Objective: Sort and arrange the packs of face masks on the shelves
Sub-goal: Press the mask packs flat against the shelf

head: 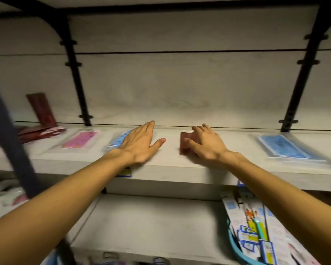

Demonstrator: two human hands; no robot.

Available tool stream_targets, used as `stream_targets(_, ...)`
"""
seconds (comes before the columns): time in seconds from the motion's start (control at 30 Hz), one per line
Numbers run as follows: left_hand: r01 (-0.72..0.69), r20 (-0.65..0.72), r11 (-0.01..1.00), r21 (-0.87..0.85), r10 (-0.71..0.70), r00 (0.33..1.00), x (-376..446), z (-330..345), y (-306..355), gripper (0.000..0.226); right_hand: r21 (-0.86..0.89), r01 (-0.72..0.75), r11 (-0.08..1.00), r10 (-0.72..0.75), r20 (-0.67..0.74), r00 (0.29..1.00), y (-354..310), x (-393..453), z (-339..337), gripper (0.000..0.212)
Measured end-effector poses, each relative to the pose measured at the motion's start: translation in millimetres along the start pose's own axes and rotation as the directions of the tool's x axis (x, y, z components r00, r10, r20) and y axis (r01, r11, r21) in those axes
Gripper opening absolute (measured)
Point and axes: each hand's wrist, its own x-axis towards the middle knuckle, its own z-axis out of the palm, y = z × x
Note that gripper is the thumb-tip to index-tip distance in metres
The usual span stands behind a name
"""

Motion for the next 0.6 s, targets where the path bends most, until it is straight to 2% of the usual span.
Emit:
stream_targets(0.1,-0.034,-0.034,0.997,0.076,0.037,0.999,-53,-23,-51,0.076,0.056,0.126,0.990,-0.121,-0.092,0.988,-67,-12,18,0.057)
stream_targets(0.27,-0.099,-0.009,0.955,0.281,0.106,0.994,-143,-68,-155,0.076,0.112,0.308,0.945,-0.280,-0.212,0.936,-196,-45,53,0.038)
stream_targets(0.33,-0.071,-0.019,0.948,0.309,0.081,0.997,-181,-85,-196,0.068,0.106,0.360,0.927,-0.337,-0.185,0.923,-250,-57,69,0.038)
stream_targets(0.43,0.012,0.001,0.936,0.353,-0.013,1.000,-236,-109,-252,0.059,0.104,0.413,0.905,-0.408,-0.062,0.911,-328,-69,92,0.045)
stream_targets(0.53,0.093,0.047,0.896,0.434,-0.125,0.991,-274,-128,-306,0.052,0.128,0.430,0.894,-0.434,0.000,0.901,-394,-74,110,0.048)
stream_targets(0.6,0.169,0.036,0.887,0.429,-0.203,0.979,-292,-142,-340,0.052,0.153,0.435,0.887,-0.443,0.024,0.896,-430,-71,118,0.047)
